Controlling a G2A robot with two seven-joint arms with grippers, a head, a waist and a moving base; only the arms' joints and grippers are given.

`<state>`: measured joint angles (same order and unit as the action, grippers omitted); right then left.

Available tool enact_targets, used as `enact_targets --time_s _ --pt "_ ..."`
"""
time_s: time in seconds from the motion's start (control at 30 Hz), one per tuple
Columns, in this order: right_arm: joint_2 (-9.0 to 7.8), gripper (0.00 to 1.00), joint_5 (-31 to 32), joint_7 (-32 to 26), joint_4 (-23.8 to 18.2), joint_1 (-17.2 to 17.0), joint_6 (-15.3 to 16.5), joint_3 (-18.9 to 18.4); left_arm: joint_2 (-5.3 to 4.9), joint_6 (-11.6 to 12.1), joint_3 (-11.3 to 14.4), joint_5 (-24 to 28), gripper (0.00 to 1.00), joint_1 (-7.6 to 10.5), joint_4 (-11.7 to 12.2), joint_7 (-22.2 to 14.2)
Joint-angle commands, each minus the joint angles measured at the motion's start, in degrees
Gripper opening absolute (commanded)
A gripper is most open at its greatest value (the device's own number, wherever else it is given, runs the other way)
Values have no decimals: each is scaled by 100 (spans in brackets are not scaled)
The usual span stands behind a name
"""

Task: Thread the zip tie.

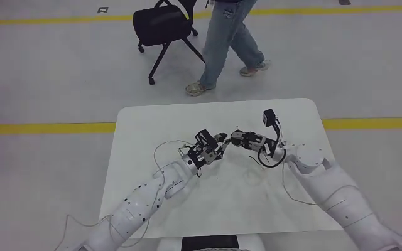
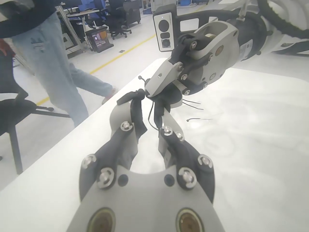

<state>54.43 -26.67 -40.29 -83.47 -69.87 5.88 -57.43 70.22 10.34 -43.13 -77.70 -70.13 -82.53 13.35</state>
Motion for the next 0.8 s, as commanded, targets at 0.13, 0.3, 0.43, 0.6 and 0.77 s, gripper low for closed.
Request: enact_targets --time_s 0.13,0.3,0.43,0.6,0.77 --pt "42 0 27 -39 42 15 -20 -10 6 28 -10 -8 0 -8 3 0" --pt "76 0 24 -60 67 11 -19 -36 12 70 -7 -8 0 -13 2 -1" --pt "97 63 43 -89 94 15 -61 -58 18 97 -14 17 0 -17 19 10" --pt "101 100 96 -92 154 -19 -69 -165 -1 273 -188 450 0 -93 89 147" --pt "52 100 226 -292 338 -129 259 -430 -67 770 -446 992 0 -198 202 60"
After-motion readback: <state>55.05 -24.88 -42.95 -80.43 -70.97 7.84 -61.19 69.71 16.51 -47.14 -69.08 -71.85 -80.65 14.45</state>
